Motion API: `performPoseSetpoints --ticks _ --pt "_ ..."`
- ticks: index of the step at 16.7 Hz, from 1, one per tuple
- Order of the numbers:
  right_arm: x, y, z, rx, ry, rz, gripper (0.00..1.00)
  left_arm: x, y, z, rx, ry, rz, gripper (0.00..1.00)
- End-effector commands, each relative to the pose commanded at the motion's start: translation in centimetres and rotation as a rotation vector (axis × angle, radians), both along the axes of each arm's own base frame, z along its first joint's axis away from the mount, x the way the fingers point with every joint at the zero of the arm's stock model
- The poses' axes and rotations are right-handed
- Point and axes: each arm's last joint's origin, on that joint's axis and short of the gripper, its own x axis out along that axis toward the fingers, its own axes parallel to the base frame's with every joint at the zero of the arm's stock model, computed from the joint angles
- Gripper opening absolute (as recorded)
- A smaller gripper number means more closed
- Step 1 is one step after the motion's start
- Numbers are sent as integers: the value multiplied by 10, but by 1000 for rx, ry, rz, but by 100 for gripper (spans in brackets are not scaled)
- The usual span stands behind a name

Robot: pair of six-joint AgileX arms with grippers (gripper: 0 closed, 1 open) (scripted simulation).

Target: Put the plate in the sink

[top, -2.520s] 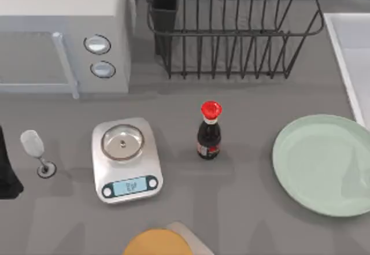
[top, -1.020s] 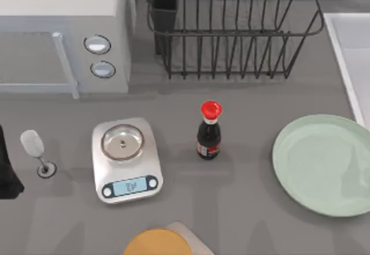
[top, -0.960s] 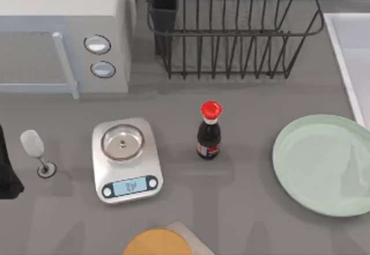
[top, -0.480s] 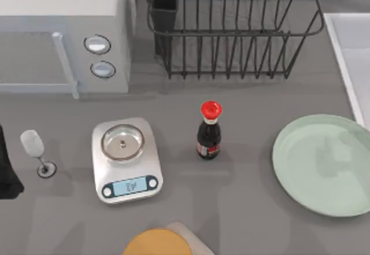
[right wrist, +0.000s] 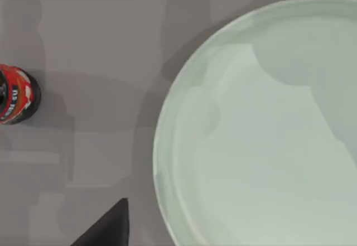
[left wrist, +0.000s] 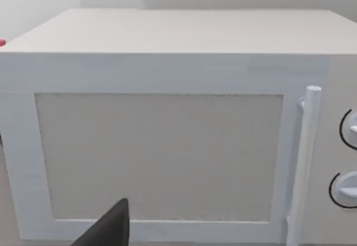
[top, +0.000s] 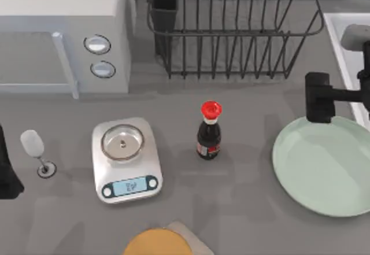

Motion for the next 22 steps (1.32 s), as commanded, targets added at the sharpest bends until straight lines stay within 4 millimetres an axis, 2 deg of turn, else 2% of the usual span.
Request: performPoseSetpoints --ticks 4,7,9,17,19,22 --pt "44 47 -30 -85 260 2 100 0 0 0 0 0 0 100" --pt "60 71 -50 -139 377 -1 100 0 0 0 0 0 0 100" --pt "65 80 -57 -158 413 -2 100 0 0 0 0 0 0 100" --pt "69 76 -63 -162 410 -34 100 0 0 0 0 0 0 100" --pt "73 70 -79 -173 417 -64 100 0 0 0 0 0 0 100" --pt "74 64 -115 -191 443 -85 100 0 0 0 0 0 0 100"
